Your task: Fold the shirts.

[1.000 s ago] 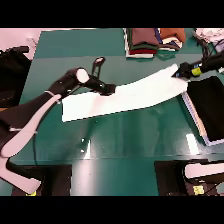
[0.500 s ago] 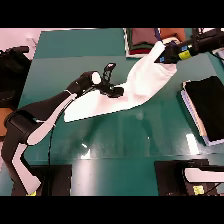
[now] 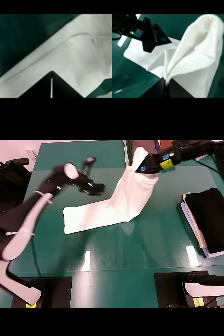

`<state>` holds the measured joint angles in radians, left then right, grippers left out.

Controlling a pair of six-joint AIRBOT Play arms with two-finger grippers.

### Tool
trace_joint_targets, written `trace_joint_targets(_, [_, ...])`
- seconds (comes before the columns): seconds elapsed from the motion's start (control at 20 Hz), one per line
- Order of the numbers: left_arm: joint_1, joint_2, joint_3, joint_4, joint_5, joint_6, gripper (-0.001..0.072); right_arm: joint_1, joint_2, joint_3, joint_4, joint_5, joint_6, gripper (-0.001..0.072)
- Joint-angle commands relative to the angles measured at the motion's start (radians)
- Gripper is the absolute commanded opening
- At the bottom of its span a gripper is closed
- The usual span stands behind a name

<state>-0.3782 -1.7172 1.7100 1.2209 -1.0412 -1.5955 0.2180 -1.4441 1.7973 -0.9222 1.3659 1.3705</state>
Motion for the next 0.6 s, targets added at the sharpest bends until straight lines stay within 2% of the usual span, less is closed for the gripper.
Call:
trace_joint_targets(0.0, [0.138,0.169,0.003,0.141,-0.090,0.035,0.0022,0.117,-0.048,0.003,0.071,-0.091,-0.003,0.0019])
trace_joint_targets(0.1, [0.219,0.277,0.003,0.163,-0.104,0.056,0.0022,0.226,-0.118,0.004,0.117,-0.180,-0.033,0.0020])
trace_joint_targets(0.2, [0.284,0.368,0.003,0.172,-0.103,0.059,0.0022,0.348,-0.208,0.006,0.183,-0.332,-0.086,0.0023])
trace_joint_targets(0.25, [0.309,0.401,0.003,0.172,-0.104,0.060,0.0023,0.403,-0.257,0.021,0.207,-0.415,-0.108,0.0122])
trace_joint_targets(0.3, [0.330,0.430,0.003,0.172,-0.104,0.060,0.0022,0.452,-0.313,0.068,0.216,-0.473,-0.114,0.0386])
trace_joint_targets(0.35, [0.347,0.451,0.003,0.172,-0.105,0.060,0.0022,0.484,-0.363,0.129,0.211,-0.497,-0.114,0.0481])
trace_joint_targets(0.4, [0.358,0.463,0.004,0.172,-0.109,0.060,0.0022,0.492,-0.396,0.183,0.207,-0.491,-0.113,0.0478])
trace_joint_targets(0.45, [0.359,0.470,0.004,0.177,-0.116,0.060,0.0022,0.485,-0.407,0.224,0.183,-0.465,-0.089,0.0440])
trace_joint_targets(0.5, [0.359,0.472,0.004,0.180,-0.130,0.060,0.0022,0.465,-0.397,0.240,0.126,-0.422,-0.051,0.0407])
trace_joint_targets(0.55, [0.358,0.472,0.004,0.178,-0.142,0.060,0.0022,0.440,-0.372,0.224,0.065,-0.384,-0.028,0.0407])
